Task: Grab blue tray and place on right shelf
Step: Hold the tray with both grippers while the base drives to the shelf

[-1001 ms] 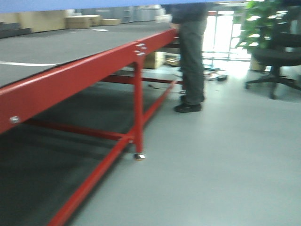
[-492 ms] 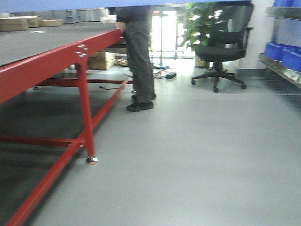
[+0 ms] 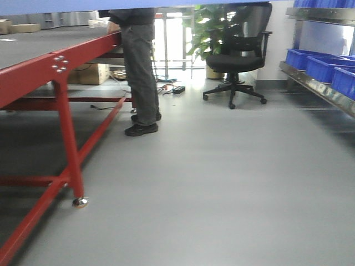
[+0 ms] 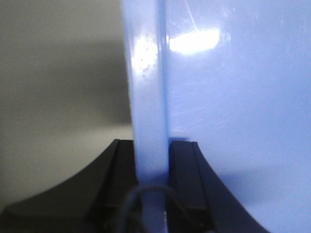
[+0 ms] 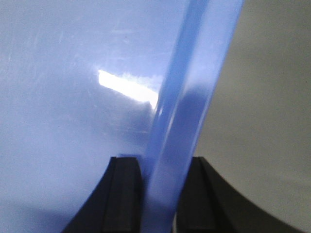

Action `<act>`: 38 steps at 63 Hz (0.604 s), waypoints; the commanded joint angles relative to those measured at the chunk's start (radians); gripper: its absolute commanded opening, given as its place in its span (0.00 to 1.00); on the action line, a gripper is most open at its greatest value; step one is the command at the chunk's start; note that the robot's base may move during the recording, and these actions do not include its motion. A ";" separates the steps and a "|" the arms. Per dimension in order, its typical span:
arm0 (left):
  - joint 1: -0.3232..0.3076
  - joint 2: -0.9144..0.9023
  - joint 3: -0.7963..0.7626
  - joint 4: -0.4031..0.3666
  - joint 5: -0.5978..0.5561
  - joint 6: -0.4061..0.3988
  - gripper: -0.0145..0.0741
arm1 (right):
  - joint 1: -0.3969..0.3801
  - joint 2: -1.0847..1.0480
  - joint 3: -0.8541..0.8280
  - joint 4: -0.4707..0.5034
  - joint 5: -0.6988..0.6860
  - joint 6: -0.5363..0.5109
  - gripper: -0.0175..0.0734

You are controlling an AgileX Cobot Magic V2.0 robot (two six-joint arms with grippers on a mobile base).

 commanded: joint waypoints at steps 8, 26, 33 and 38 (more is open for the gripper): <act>-0.009 -0.033 -0.032 0.022 0.012 0.026 0.11 | 0.000 -0.027 -0.027 -0.036 -0.053 -0.041 0.25; -0.009 -0.033 -0.032 -0.026 0.012 0.026 0.11 | 0.000 -0.027 -0.027 -0.036 -0.053 -0.041 0.25; -0.009 -0.033 -0.032 -0.031 0.012 0.026 0.11 | 0.000 -0.027 -0.027 -0.036 -0.053 -0.041 0.25; -0.009 -0.033 -0.032 -0.031 0.012 0.026 0.11 | 0.000 -0.027 -0.027 -0.036 -0.053 -0.041 0.25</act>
